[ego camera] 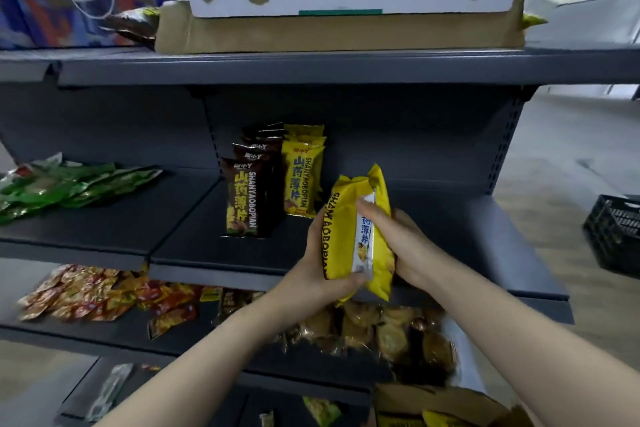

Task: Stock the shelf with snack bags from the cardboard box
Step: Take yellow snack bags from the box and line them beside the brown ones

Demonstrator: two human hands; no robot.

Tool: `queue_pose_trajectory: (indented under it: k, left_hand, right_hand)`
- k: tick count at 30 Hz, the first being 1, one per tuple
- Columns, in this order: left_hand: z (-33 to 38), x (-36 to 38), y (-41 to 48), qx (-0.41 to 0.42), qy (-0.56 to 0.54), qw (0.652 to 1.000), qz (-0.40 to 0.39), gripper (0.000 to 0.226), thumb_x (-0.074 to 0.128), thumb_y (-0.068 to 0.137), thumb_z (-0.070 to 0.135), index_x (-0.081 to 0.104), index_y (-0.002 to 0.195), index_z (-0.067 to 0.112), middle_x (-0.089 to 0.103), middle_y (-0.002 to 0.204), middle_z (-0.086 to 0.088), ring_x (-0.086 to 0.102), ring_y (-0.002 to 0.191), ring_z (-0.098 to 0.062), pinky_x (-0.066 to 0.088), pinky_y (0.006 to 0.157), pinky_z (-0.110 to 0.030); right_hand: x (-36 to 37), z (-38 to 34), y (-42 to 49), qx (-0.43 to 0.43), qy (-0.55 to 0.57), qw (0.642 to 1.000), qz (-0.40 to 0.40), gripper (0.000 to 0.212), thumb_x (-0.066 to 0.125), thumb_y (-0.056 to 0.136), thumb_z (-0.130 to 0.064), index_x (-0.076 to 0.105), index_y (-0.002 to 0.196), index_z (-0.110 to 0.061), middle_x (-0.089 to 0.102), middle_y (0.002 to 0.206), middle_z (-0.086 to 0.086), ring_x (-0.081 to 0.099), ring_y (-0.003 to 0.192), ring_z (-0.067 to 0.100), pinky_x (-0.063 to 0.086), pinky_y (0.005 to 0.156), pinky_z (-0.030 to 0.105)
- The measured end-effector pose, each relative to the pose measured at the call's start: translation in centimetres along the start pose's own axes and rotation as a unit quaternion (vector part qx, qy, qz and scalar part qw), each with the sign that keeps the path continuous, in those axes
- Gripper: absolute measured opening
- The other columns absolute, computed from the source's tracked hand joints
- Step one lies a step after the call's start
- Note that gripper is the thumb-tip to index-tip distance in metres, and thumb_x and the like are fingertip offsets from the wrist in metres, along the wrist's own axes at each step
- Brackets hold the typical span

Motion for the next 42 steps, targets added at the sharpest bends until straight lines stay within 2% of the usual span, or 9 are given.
queue_pose_trajectory:
  k: [4,7,10,14,22,27,35,38,42]
  left_hand:
    - [-1.3,-3.2,2.3,0.020,0.078,0.995,0.053,0.098,0.072,0.080,0.022,-0.006,0.125,0.062,0.041,0.131,0.027,0.045,0.114,0.019,0.042,0.093,-0.007]
    - [-2.6,-5.3,4.3,0.031,0.120,0.989,0.082,0.105,0.071,0.079,0.026,-0.012,0.134,0.060,0.030,0.147,0.012,0.037,0.132,-0.001,0.038,0.109,-0.030]
    - [-4.0,-6.8,6.6,0.025,0.146,0.980,0.136,0.109,0.072,0.075,0.026,-0.011,0.142,0.048,0.026,0.149,0.006,0.032,0.136,-0.008,0.034,0.112,-0.040]
    - [-5.0,-7.6,9.4,0.013,0.249,0.940,0.231,0.109,0.070,0.078,0.023,-0.013,0.148,0.027,0.031,0.138,-0.005,0.034,0.128,-0.018,0.033,0.109,-0.031]
    - [-8.2,-8.7,13.1,-0.042,0.310,0.892,0.327,0.099,0.066,0.083,0.022,-0.006,0.150,0.010,0.038,0.124,-0.015,0.040,0.118,-0.030,0.034,0.104,-0.036]
    - [-9.8,-8.8,13.6,-0.064,0.340,0.875,0.339,0.106,0.068,0.082,0.031,-0.014,0.148,0.018,0.041,0.119,-0.014,0.048,0.110,-0.031,0.042,0.096,-0.037]
    - [-10.3,-8.8,14.0,-0.057,0.359,0.869,0.335,0.110,0.074,0.076,0.031,-0.019,0.136,0.035,0.042,0.117,-0.014,0.050,0.107,-0.029,0.045,0.092,-0.036]
    - [-10.6,-8.9,14.0,-0.061,0.374,0.859,0.344,0.114,0.077,0.071,0.039,-0.011,0.143,0.022,0.044,0.117,-0.015,0.053,0.107,-0.030,0.049,0.089,-0.036]
    - [-9.8,-8.2,13.9,0.073,0.507,0.778,0.363,0.098,0.074,0.070,0.038,0.022,0.142,-0.004,0.043,0.137,-0.027,0.046,0.128,-0.038,0.041,0.104,-0.043]
  right_hand:
    - [1.5,-1.1,3.4,-0.035,-0.054,0.997,-0.036,0.032,0.062,0.085,-0.045,0.067,0.107,-0.023,0.075,0.101,-0.001,0.071,0.095,0.015,0.055,0.087,0.032]
    - [2.3,-1.6,6.0,-0.053,-0.081,0.995,-0.006,0.060,0.066,0.071,-0.057,0.060,0.119,-0.023,0.073,0.107,-0.002,0.070,0.099,0.015,0.053,0.092,0.036]
    - [2.4,-1.6,8.5,-0.075,-0.066,0.994,0.046,0.059,0.069,0.071,-0.058,0.054,0.116,-0.024,0.070,0.109,-0.002,0.067,0.100,0.014,0.052,0.092,0.035]
    - [2.7,-1.4,11.2,-0.100,-0.062,0.986,0.115,0.098,0.069,0.052,-0.072,0.043,0.133,-0.024,0.064,0.120,-0.004,0.063,0.108,0.017,0.050,0.096,0.042]
    - [4.0,-1.0,16.1,-0.167,-0.143,0.966,0.135,0.058,0.069,0.085,-0.035,0.038,0.132,-0.019,0.053,0.098,-0.023,0.052,0.085,-0.009,0.041,0.063,0.005]
    - [4.6,-1.1,18.2,-0.206,-0.214,0.941,0.162,0.065,0.068,0.086,-0.036,0.033,0.138,-0.018,0.056,0.113,-0.012,0.057,0.105,0.009,0.044,0.083,0.022]
    - [4.4,-2.2,19.7,-0.242,-0.323,0.899,0.170,0.067,0.068,0.085,-0.037,0.034,0.139,-0.017,0.056,0.129,0.002,0.056,0.115,0.020,0.045,0.086,0.028]
    - [4.6,-2.2,19.8,-0.247,-0.322,0.898,0.171,0.067,0.068,0.084,-0.039,0.035,0.138,-0.016,0.057,0.128,0.002,0.057,0.115,0.021,0.049,0.091,0.034]
    - [4.0,-1.9,19.9,-0.217,-0.257,0.925,0.179,0.065,0.067,0.085,-0.039,0.036,0.137,-0.015,0.056,0.117,-0.007,0.058,0.112,0.016,0.044,0.087,0.027]
Point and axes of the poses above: each hand's wrist, its own y-axis towards the middle knuckle, its own x-axis out of the palm, z = x × y, the point moved 3 cm from there along y, towards the middle knuckle
